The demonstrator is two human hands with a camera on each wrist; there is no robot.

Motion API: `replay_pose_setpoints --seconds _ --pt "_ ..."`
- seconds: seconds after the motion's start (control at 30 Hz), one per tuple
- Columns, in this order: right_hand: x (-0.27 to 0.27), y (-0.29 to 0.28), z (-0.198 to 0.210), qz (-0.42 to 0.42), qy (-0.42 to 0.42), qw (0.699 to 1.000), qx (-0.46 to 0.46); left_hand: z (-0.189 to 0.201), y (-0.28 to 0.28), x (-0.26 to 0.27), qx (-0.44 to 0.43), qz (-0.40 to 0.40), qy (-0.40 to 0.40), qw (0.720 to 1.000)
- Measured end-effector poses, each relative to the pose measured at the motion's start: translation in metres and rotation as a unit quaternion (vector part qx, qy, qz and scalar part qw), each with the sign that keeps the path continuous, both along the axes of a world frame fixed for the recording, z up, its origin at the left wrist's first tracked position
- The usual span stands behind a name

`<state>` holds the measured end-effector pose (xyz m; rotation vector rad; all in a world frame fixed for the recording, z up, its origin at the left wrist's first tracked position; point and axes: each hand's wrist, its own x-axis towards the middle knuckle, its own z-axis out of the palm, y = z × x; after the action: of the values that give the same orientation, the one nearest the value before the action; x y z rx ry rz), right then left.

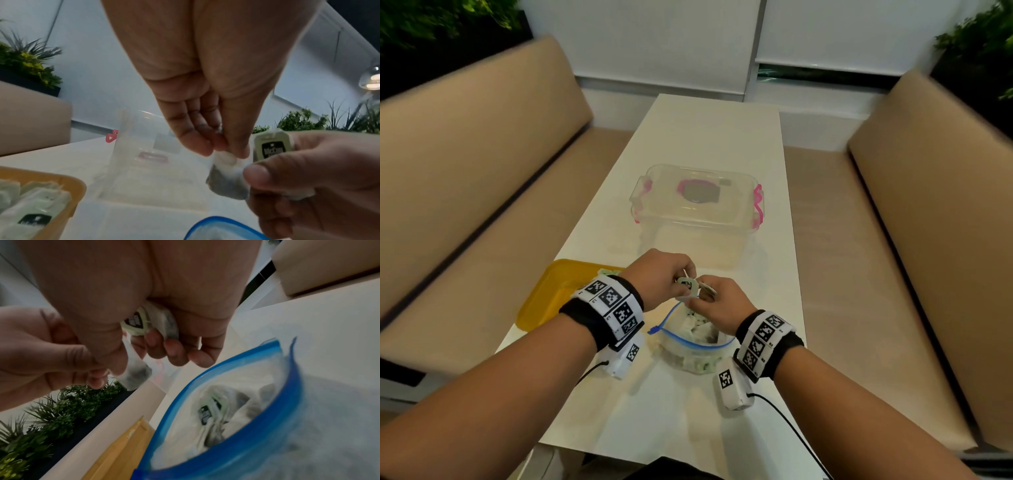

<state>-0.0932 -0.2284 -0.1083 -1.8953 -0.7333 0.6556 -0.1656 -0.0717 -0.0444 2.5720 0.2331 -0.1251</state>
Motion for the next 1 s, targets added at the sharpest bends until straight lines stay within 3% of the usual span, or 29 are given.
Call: replay_pose_setpoints --seconds 0.13,0.37,0.53,0.67,0.87,1.0 --pt "-0.007 0.023 0.005 -0.031 0.042 0.998 0.029 0.010 0.017 -0.006 0.019 -0.017 -0.026 0.999" --pt "-0.014 0.062 0.010 -0.044 0.021 0.998 0.037 0.020 0.059 -0.016 0.031 -0.026 -0.054 0.998" --pt "-0.019 0.083 0.013 -0.080 0.065 0.995 0.006 0.024 0.102 -0.020 0.051 0.030 -0.053 0.997" --pt "-0.023 0.097 0.014 -0.110 0.119 0.987 0.014 0.015 0.140 -0.022 0.119 0.053 0.026 0.991" --pt "-0.025 0.113 0.010 -0.084 0.059 0.995 -0.011 -0.024 0.154 -0.022 0.199 -0.003 0.232 0.952" --pt "-0.030 0.118 0.004 -0.096 0.054 0.994 -0.009 -0.048 0.155 -0.018 0.225 0.004 0.249 0.942"
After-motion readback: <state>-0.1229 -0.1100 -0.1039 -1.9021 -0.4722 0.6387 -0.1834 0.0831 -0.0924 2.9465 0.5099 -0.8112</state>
